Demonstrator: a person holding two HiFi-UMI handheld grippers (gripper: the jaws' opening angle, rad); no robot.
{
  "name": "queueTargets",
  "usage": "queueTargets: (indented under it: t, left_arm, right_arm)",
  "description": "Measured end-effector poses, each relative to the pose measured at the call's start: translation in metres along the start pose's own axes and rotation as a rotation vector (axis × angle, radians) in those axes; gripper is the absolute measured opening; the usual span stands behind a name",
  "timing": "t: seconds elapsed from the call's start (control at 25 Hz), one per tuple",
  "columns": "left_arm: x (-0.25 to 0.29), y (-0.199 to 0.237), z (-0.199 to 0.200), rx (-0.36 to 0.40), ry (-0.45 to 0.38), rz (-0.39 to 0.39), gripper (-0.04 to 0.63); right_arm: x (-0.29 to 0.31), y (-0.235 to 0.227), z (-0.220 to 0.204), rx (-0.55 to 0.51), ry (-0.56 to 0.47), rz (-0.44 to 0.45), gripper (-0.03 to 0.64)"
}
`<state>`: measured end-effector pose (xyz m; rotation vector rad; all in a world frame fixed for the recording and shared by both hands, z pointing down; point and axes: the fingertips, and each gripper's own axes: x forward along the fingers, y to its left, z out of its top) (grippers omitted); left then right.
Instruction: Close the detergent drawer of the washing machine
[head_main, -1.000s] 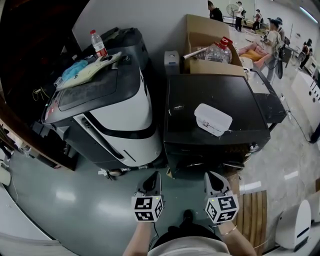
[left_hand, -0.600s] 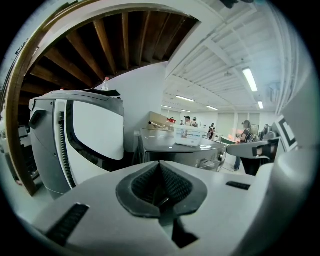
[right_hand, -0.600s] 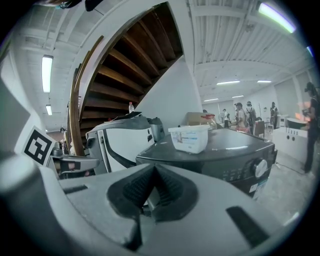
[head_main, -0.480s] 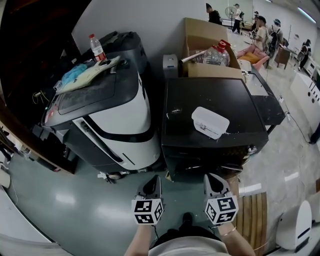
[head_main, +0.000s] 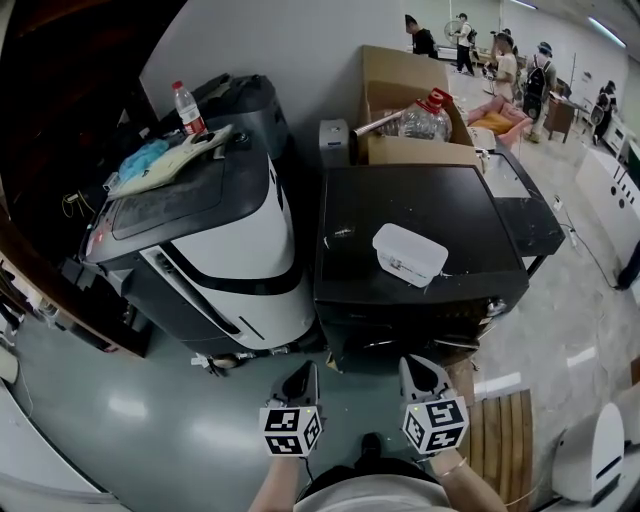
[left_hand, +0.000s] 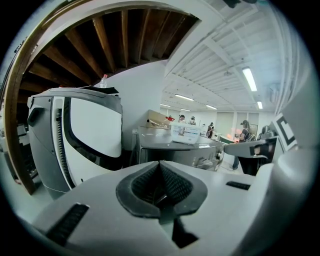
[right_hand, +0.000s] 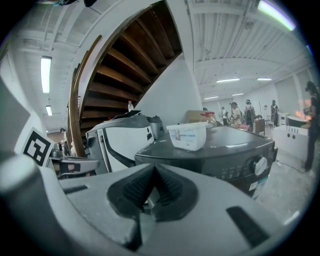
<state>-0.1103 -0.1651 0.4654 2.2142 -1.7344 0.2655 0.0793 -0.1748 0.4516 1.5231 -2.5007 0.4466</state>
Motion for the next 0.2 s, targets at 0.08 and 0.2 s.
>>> queueTargets:
  t: [0.08, 0.2]
  left_arm:
    - [0.0007, -0.0006, 0.0003, -0.001, -0.001, 0.004, -0.005]
    - [0.0010, -0.0025, 0.0017, -0.001, -0.001, 0.008, -0.005]
  right_arm:
    - [0.0011, -0.0003, 0.0002, -0.010, 0.002, 0.005, 0.002]
    - [0.0022, -0.0001, 0.0015, -0.026, 0.005, 0.014, 0.002]
